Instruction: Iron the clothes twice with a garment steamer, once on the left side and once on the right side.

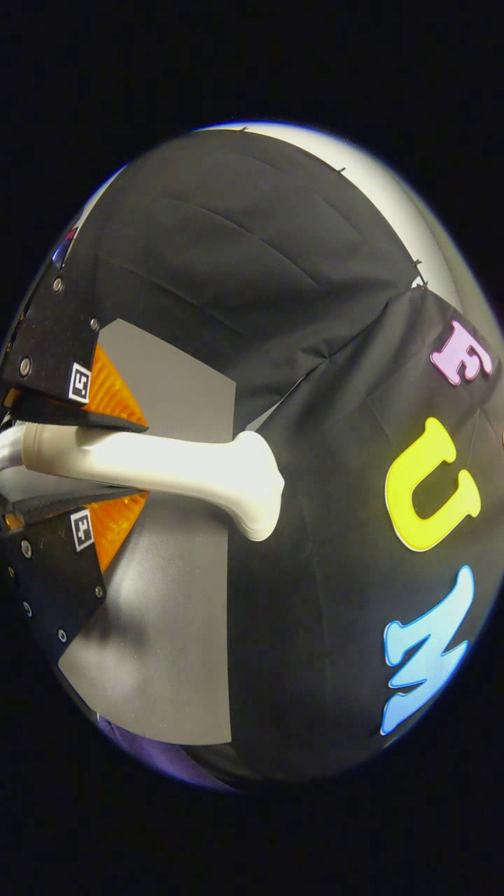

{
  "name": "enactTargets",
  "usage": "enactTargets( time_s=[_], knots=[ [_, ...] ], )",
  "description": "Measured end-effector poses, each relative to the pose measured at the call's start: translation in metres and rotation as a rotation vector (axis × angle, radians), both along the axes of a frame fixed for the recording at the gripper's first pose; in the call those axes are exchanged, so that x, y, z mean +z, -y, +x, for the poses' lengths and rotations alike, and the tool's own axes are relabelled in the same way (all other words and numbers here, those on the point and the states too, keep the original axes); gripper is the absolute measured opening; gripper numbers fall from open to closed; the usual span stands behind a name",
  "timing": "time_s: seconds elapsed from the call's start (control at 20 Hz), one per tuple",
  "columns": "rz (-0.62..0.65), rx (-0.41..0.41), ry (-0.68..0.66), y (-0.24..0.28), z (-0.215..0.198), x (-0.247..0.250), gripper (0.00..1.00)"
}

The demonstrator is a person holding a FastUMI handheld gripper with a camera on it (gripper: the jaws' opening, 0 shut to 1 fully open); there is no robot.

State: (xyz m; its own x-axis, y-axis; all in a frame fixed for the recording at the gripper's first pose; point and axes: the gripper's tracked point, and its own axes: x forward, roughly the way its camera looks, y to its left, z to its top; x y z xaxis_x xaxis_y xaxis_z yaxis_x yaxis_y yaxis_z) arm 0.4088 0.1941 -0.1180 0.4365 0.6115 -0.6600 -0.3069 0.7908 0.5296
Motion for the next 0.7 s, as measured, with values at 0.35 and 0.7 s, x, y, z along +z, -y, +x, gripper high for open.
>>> enactTargets(
  time_s=[0.35,0.7],
  knots=[
    [0.038,-0.003,0.164,0.026,-0.089,0.064,0.39],
    [0.037,-0.064,0.163,0.072,-0.175,0.056,0.39]
  ],
)
